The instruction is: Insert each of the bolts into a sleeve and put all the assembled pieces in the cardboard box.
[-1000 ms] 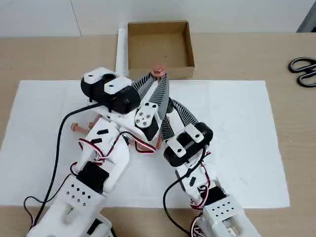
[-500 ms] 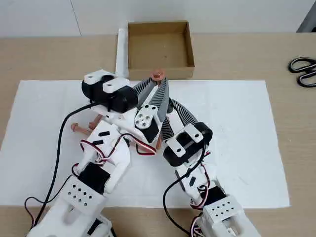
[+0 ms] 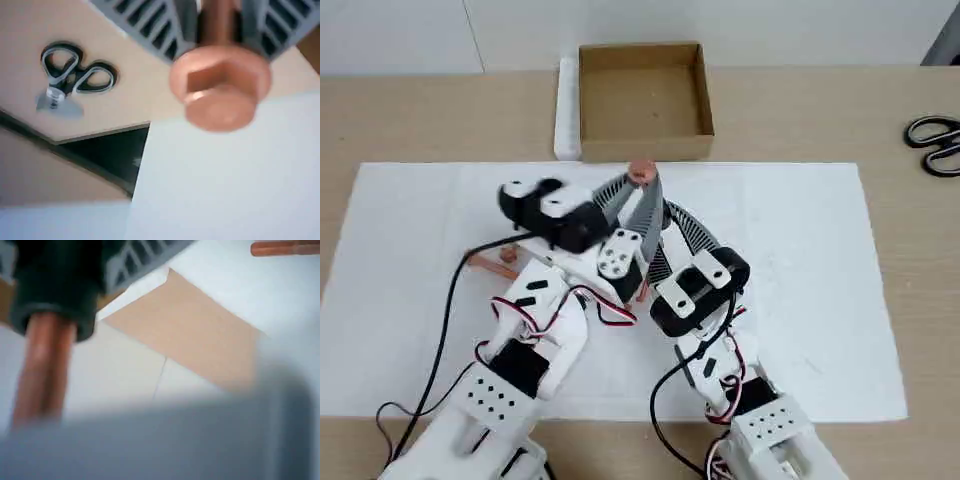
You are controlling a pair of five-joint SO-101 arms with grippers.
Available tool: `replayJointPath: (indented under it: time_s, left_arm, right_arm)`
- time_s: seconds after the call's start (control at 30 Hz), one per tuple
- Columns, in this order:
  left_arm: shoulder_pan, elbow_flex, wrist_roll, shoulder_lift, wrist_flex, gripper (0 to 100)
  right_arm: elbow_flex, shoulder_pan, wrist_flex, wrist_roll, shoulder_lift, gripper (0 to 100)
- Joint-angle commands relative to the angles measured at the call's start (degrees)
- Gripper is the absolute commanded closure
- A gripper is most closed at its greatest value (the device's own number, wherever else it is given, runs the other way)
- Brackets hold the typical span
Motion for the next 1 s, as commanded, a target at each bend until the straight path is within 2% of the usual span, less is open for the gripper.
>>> replayJointPath:
  time_s: [0.0, 0.2, 0.37, 0.47, 0.6, 0.7, 0.83, 0.9, 0.97]
  left_arm:
    - [-0.3, 0.1, -2.4, -1.1, -0.8, 99]
    - [-0.3, -3.6, -2.5, -1.1, 8.7, 97]
    - [-0.4, -7.6, -2.7, -0.7, 16.2, 80]
    - [-0.4, -8.8, -2.7, -0.8, 17.7, 75]
    - [-0.4, -11.2, -3.1, -1.1, 17.8, 75]
    - [-0.6, -14.6, -7.5, -1.1, 17.7, 75]
    - [-6.2, -18.9, -12.1, -1.1, 17.7, 75]
    - [-11.1, -18.9, -11.6, -1.2, 17.8, 77]
    - [-15.8, -18.6, -10.9, -1.5, 17.8, 82]
  right_arm:
    - [0.2, 0.0, -1.3, 0.5, -1.1, 99.4]
    - [0.2, 0.0, -1.3, 0.5, -1.1, 99.4]
    - [0.2, 0.0, -1.3, 0.5, -1.1, 99.4]
    - [0.2, 0.0, -1.3, 0.5, -1.1, 99.4]
    - [0.2, 0.0, -1.0, 0.5, -1.1, 99.4]
    - [0.3, 0.0, -0.9, 0.5, -1.1, 99.4]
    - [0.3, 0.2, 0.7, 0.5, -1.0, 99.4]
    - [-1.1, 0.7, 6.2, 0.5, -1.0, 99.4]
    - [-5.3, 2.5, 15.5, 0.3, -1.0, 99.5]
